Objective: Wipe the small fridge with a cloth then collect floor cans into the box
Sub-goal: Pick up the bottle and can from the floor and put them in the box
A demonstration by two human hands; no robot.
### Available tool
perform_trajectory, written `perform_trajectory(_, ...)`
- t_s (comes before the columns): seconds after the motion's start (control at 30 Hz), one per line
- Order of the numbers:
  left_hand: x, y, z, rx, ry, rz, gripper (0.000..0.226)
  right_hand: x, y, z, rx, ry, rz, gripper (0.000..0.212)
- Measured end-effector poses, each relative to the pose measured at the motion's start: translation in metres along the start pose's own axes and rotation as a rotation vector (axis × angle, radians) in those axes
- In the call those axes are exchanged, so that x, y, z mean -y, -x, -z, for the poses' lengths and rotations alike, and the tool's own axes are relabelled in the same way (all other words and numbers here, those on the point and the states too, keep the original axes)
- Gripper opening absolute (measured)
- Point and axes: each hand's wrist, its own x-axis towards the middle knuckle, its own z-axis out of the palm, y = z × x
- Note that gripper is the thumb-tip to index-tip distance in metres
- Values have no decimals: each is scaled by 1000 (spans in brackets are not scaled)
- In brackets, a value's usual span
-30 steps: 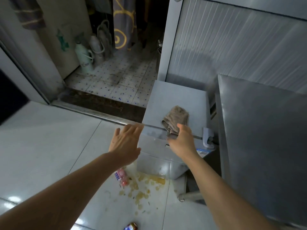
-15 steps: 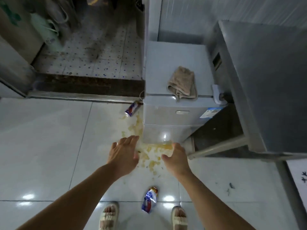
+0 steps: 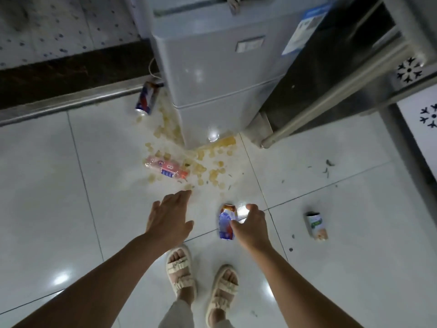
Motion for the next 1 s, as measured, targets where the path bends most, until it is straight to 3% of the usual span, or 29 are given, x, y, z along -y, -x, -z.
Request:
perform_trajectory(0.3,-15,-69,-134,45,-32,-68,71,-128,-85,-90,27,-31,-122,49)
perform_trajectory(0.6,19,-143,-264,45,-61,-65,71,-219,-195,-203,-12,-89,-118,72)
perform_trajectory(0.77,46,-172,-307,53,-105,-77,70,-239,-239,-248,-90,-150,-202,70)
perform_trajectory(1.0,71,-178,-315,51,-94,-65,70,-231,-257,-265,-92,-80,-291,43)
